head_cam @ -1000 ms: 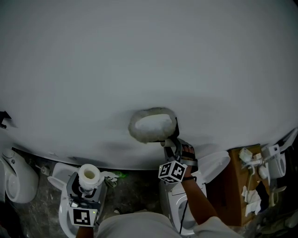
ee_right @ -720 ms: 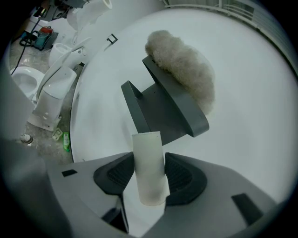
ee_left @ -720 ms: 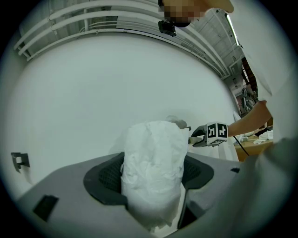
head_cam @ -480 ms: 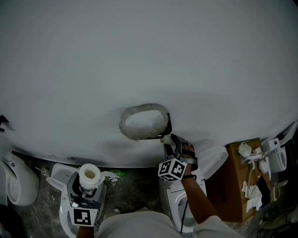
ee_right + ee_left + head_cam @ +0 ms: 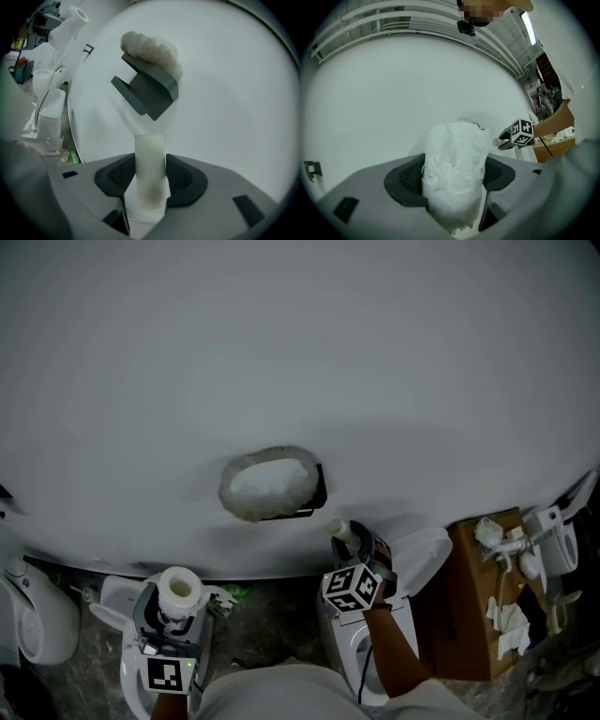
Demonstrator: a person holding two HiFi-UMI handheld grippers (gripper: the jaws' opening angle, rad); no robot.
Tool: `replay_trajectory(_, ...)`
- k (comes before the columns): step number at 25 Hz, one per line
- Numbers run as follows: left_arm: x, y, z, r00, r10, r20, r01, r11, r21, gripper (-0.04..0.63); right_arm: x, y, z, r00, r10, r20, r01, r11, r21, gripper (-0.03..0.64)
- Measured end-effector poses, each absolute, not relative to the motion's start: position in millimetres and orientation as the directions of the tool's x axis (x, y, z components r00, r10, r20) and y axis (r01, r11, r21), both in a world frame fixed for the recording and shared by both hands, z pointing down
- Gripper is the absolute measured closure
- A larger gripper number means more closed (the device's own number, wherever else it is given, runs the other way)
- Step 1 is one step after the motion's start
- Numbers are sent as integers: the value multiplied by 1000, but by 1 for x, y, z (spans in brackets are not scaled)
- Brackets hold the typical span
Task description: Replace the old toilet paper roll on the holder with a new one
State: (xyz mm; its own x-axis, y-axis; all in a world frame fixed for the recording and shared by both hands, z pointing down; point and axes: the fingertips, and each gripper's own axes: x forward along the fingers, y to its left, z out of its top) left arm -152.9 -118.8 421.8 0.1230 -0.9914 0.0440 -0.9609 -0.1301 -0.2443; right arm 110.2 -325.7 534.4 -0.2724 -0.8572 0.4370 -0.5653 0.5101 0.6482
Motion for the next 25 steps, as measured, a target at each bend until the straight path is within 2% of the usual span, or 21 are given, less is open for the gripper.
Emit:
replay_trajectory(8,-126,-144,412,204,-979,21,-927,-200,-316,265,144,-293,517,-294,-857,424,-745,483,460,422)
replay_trajectory(12,-94,-158,409,315,-947,64,-803,-302,-513,265,161,-274,503,-308,-860,406,-814,460,356,422)
replay_trajectory(15,-70,-168,406,366,-928,67,-752,-337,-567,265,170,-261,491,-315,-868,383,-837,445,318,422)
replay_trajectory(21,-21,-187,406,496,-868,-2,-685,-389,-616,265,187,-240,474,-309,-886,345,-868,411,278,422)
replay_trajectory(25,1,-198,414,539,-842,24,-625,-419,-659,265,192,-230,465,-329,-887,323,-887,407,216,422)
